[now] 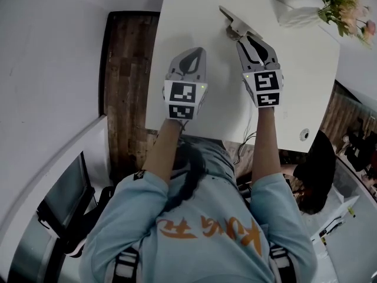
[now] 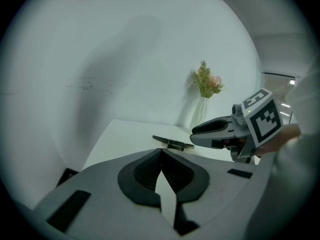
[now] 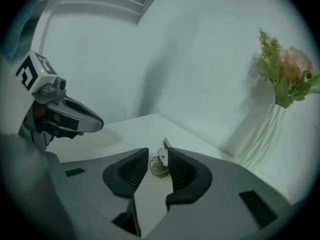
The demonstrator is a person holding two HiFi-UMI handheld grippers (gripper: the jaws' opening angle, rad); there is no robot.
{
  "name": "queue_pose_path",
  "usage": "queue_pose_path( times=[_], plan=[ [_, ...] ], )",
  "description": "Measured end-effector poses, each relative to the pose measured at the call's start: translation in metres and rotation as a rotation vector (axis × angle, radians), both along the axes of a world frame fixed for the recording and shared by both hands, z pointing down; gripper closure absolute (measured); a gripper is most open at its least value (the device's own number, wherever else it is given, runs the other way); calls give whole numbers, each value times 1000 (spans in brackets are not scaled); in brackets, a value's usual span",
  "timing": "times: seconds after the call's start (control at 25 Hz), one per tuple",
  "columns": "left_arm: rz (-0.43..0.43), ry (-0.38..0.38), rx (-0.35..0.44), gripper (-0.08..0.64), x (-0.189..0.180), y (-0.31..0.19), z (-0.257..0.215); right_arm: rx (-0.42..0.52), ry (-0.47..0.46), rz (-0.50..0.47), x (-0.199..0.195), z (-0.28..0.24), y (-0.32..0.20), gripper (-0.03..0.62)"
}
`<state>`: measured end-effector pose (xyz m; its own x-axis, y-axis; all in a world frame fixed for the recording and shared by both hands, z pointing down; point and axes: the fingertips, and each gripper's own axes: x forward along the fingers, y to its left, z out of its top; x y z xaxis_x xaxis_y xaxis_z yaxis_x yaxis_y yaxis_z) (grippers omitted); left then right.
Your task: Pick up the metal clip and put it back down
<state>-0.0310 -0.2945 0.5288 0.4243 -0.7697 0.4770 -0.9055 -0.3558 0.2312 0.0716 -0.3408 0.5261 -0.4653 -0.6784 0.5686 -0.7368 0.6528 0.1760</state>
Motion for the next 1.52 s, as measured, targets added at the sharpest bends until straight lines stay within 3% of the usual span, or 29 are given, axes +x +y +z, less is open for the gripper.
queue_pose_path(
  times=[0.16,0.32,0.64,0.84,1.0,1.2,1.52],
  plan=[
    [-11,-6,-20,535,-10,-11,9,-48,92,-57,-7,25,-15,416],
    [-27,-5,-32,535,-19,-21,16,-46,228,-110,-14,45,-29,411],
    [-27,-13,-52,535,-26,-32,29,3,409,-141,-15,65,-44,471],
    [-32,-11,-51,535,-27,-31,27,49,465,-128,-14,63,-47,509],
    [-35,-6,-41,535,-27,-27,21,87,485,-108,-9,50,-50,577],
    [-45,12,-21,535,-23,-16,7,68,416,-47,1,34,-40,578],
    [-52,23,46,535,-2,20,-18,96,118,166,28,-30,2,578]
  ],
)
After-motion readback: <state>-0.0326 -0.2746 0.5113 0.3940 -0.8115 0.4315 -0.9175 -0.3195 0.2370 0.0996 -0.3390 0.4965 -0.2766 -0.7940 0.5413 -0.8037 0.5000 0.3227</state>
